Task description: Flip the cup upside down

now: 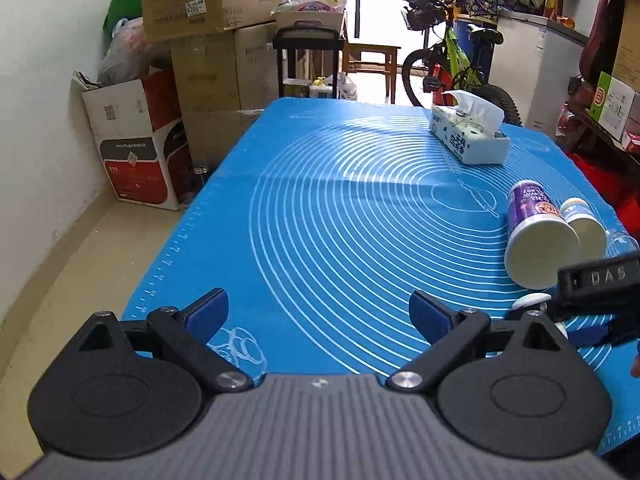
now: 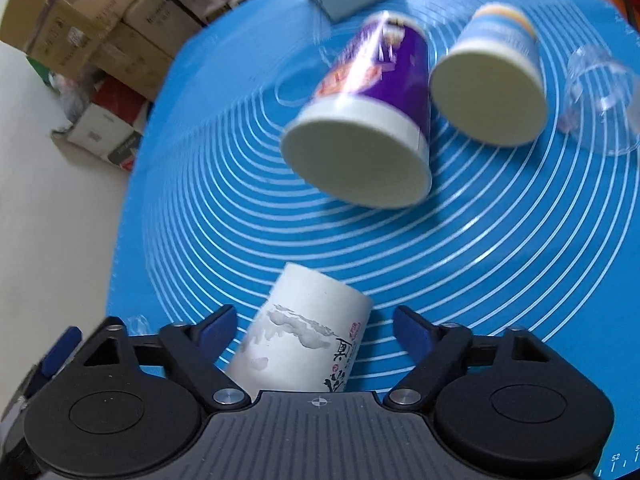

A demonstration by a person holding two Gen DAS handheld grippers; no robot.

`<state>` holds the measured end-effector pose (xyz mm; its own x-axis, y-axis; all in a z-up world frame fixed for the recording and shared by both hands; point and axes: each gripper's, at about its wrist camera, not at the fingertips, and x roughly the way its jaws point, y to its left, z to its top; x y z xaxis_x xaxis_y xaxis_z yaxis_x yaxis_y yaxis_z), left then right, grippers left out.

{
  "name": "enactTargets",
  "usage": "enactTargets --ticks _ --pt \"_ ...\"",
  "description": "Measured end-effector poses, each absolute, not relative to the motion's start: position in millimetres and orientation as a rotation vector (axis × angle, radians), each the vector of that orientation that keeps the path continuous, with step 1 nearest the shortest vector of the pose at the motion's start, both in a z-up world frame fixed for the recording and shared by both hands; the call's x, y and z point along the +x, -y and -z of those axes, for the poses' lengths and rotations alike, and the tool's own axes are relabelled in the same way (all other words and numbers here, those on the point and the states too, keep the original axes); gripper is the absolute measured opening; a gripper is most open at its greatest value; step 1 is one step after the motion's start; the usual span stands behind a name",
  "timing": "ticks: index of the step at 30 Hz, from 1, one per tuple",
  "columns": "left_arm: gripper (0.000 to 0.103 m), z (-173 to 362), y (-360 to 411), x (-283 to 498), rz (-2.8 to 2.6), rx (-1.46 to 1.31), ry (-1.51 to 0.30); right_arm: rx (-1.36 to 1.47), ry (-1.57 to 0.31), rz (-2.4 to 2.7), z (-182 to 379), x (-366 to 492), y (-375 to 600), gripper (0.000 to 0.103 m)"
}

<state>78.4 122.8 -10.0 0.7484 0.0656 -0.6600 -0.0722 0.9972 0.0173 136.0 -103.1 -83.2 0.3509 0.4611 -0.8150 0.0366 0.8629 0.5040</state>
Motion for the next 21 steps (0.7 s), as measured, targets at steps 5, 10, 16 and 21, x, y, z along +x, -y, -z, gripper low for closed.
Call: enactTargets --ticks 5,10,16,21 --pt "0.096 14 -120 79 -0.053 0.004 -0.728 0.446 -1.172 -0.316 79 136 98 0.066" --pt "0.096 15 -116 77 -0.046 -0.008 -0.728 0.298 -0.985 -0.331 60 116 103 0.065" --pt "0.096 13 -111 74 -0.032 -0.036 -0.707 0.064 -0.692 -0.244 52 86 108 0.066" --pt "0.096 13 -107 71 -0.026 -0.06 -0.698 -0.199 -0.44 -0.193 62 47 99 0.066"
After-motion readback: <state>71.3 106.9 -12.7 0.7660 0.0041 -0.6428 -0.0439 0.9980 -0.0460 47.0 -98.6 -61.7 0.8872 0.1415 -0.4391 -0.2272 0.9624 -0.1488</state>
